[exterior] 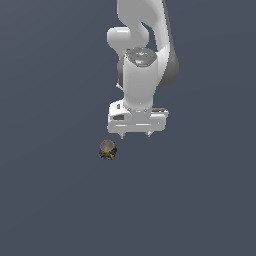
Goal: Pick up the object and move it to a goal position.
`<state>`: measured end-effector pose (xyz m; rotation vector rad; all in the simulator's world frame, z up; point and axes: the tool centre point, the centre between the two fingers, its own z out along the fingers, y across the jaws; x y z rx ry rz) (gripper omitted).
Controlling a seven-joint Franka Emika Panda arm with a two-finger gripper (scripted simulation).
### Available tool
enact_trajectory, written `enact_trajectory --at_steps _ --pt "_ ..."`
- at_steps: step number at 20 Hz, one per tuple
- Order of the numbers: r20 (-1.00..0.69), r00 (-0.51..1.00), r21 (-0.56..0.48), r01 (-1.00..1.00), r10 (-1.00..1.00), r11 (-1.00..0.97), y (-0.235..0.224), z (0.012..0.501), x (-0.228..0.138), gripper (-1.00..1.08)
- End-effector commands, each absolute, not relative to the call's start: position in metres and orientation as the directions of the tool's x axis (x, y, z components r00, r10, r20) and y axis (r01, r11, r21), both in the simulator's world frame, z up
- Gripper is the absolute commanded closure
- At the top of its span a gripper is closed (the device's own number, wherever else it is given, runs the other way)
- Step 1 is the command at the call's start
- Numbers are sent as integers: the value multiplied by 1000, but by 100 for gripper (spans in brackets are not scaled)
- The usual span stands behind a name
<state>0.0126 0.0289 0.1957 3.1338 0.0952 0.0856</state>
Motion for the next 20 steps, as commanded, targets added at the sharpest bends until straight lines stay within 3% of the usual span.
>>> enact_trajectory --at_steps 1,20 --pt "54 997 7 61 61 -998 29 196 13 -92" --pt "48 997 -5 56 55 -998 23 198 10 -92"
